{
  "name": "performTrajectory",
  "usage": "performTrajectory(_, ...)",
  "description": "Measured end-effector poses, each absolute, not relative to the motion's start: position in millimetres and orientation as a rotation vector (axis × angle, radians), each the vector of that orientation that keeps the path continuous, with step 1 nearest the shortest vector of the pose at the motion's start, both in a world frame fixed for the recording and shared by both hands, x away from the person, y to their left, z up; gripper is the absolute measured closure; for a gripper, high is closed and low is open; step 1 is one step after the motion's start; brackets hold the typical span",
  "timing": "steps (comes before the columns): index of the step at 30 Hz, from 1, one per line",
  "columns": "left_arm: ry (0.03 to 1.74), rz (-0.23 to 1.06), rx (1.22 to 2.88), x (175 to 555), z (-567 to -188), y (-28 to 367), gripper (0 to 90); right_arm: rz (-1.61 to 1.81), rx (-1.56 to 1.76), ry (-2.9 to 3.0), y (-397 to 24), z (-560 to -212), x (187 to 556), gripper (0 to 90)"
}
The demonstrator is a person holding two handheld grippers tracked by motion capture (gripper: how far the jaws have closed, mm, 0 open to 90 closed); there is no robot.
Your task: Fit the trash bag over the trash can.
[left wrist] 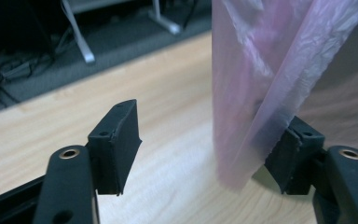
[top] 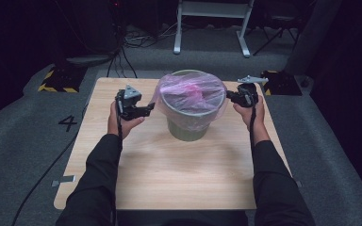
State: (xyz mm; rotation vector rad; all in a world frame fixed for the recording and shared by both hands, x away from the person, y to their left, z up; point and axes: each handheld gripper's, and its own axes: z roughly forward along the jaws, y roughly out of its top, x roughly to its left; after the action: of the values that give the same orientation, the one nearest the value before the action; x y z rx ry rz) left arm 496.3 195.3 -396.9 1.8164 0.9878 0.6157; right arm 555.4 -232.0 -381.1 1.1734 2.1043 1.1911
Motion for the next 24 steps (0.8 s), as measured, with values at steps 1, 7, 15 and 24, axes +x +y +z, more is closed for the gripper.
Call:
performTrajectory(1,0.98,0.606,1.799,495.8,-393.3,197.5,31.9,1.195,1.173,2.097,-233.3,-379.4,554.7,88.9)
performTrajectory(7,0.928,0.652,1.782,495.8,-378.3,191.6,29.7,1.193,1.156,2.081,-233.6,-371.5,553.1,88.2)
performTrajectory(15,0.912,0.721,1.772,500.4,-370.0,190.3,32.6,1.177,1.159,2.074,-235.2,-370.7,554.1,88.0)
performTrajectory(24,0.853,0.775,1.827,517.6,-360.9,168.3,76.9,1.156,1.134,2.101,-225.6,-370.9,557.4,88.1)
